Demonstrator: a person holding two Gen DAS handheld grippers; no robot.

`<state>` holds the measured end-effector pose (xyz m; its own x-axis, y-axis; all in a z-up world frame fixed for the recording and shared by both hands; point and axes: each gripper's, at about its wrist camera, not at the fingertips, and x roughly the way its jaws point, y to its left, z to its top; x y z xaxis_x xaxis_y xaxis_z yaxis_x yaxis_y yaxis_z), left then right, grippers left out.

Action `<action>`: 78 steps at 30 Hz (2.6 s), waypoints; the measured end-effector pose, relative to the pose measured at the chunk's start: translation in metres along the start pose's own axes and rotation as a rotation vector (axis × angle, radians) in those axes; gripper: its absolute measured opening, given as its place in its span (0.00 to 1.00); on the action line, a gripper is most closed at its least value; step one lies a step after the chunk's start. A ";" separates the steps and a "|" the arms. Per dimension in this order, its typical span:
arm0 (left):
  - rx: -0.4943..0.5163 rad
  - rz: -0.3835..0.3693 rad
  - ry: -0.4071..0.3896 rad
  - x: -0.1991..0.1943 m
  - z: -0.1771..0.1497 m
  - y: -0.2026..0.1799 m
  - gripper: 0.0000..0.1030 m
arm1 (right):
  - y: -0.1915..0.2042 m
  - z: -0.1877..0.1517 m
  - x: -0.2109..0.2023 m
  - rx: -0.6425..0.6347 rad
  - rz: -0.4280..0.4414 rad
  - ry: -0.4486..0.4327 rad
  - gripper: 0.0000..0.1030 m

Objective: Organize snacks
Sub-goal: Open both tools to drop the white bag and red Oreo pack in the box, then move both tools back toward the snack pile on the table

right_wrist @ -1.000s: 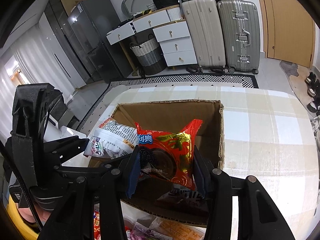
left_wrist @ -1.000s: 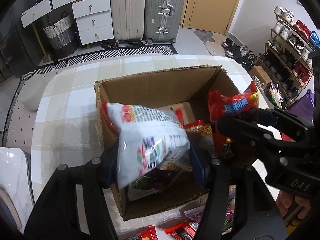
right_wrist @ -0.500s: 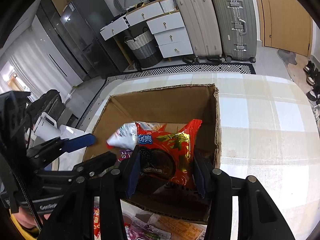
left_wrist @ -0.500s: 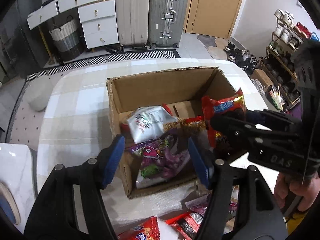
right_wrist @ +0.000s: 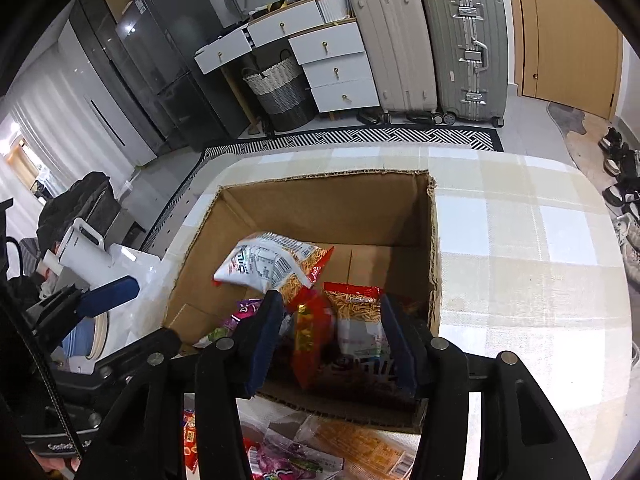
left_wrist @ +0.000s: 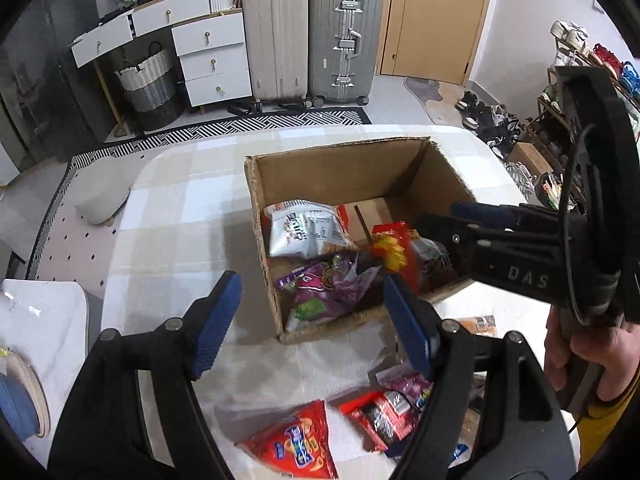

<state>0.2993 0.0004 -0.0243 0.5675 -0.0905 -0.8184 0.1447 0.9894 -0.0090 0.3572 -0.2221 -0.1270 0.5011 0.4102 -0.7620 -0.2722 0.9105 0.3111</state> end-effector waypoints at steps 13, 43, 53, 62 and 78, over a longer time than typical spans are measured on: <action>-0.021 -0.008 -0.101 -0.091 -0.046 -0.005 0.77 | 0.028 -0.033 -0.096 -0.010 0.038 -0.172 0.59; -0.073 -0.072 -0.426 -0.277 -0.257 -0.007 1.00 | 0.072 -0.258 -0.265 -0.046 0.108 -0.554 0.93; -0.059 -0.108 -0.285 -0.207 -0.280 -0.014 1.00 | 0.054 -0.297 -0.220 -0.006 0.083 -0.477 0.93; -0.044 -0.131 -0.170 -0.130 -0.265 -0.026 1.00 | 0.034 -0.289 -0.188 0.024 0.098 -0.445 0.93; -0.028 -0.234 0.068 -0.016 -0.224 -0.073 1.00 | -0.009 -0.281 -0.142 0.080 0.095 -0.379 0.93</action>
<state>0.0975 -0.0451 -0.1393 0.4647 -0.3110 -0.8290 0.2426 0.9452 -0.2186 0.0581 -0.3031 -0.1814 0.7488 0.4688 -0.4685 -0.2743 0.8627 0.4249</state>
